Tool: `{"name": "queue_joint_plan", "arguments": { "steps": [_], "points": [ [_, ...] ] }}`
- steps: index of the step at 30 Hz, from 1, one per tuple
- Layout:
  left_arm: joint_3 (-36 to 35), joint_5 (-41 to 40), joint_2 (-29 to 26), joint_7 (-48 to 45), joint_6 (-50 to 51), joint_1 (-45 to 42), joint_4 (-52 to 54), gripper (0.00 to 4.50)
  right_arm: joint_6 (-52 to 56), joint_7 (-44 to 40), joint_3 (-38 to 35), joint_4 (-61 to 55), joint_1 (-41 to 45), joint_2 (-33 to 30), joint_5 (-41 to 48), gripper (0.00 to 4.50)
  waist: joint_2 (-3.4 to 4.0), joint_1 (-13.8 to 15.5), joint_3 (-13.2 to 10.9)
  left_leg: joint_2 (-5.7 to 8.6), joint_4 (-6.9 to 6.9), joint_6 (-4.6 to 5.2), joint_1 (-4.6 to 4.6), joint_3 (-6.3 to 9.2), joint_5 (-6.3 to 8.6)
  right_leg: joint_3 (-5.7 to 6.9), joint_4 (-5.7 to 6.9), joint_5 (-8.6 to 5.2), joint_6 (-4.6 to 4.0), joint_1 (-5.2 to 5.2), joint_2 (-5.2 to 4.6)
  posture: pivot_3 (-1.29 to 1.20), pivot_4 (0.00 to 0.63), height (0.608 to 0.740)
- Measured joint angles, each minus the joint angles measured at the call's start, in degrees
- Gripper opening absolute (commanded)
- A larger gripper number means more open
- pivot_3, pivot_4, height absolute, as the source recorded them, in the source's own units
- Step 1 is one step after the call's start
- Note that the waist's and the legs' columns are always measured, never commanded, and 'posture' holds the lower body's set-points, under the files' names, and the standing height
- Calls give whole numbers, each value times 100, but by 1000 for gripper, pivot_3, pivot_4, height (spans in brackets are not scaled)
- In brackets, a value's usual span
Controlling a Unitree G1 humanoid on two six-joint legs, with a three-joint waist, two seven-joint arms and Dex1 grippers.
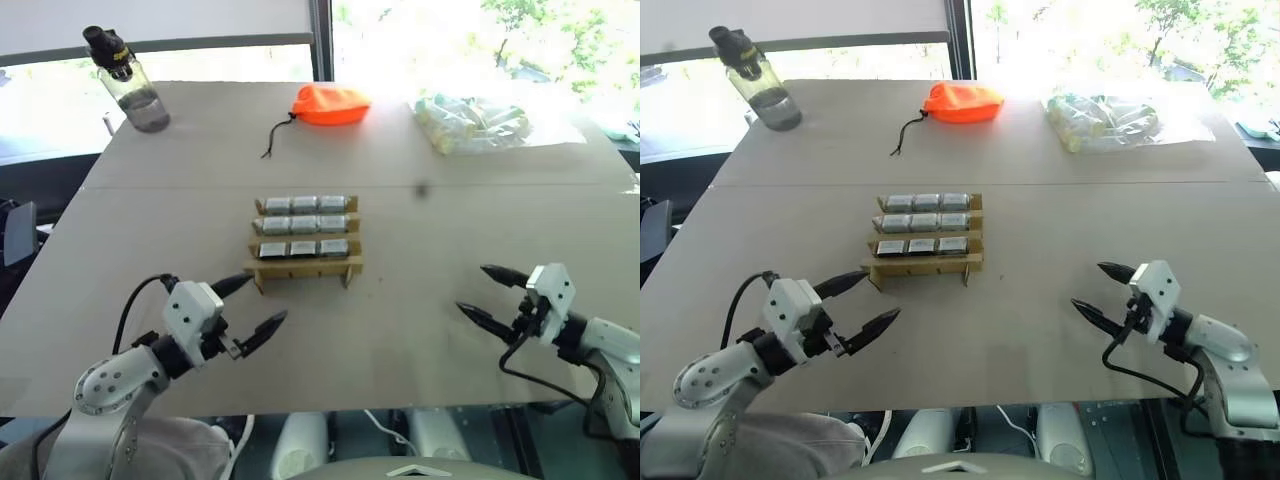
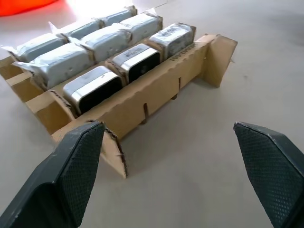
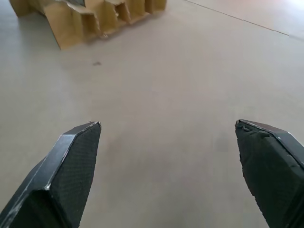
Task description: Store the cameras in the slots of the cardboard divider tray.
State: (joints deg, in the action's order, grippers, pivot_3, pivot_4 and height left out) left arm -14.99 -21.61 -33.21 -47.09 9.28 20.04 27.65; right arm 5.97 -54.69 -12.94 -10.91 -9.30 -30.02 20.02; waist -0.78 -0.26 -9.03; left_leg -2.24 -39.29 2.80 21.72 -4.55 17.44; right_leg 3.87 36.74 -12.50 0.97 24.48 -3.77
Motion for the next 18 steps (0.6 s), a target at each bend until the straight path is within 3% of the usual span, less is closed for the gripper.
{"name": "queue_joint_plan", "arguments": {
  "steps": [7, 18],
  "points": [
    [294, 275, 339, 103, -517, 279, -355, 4500, -661, 378, -129, 26, -597, 144, -82, 4474, 0, 9, 4, -3, 0, 3, -3, 1, 1, 0, 1, -2, 0, 0, 7, 0, 150, 740],
    [776, 651, 665, 359, -1051, 434, -596, 4500, -860, 516, -167, 91, -1033, 189, 101, 4474, -5, 107, 10, -3, 0, 6, -2, 1, 3, -1, 0, -3, -3, 1, 6, 0, 150, 740]
  ]
}}
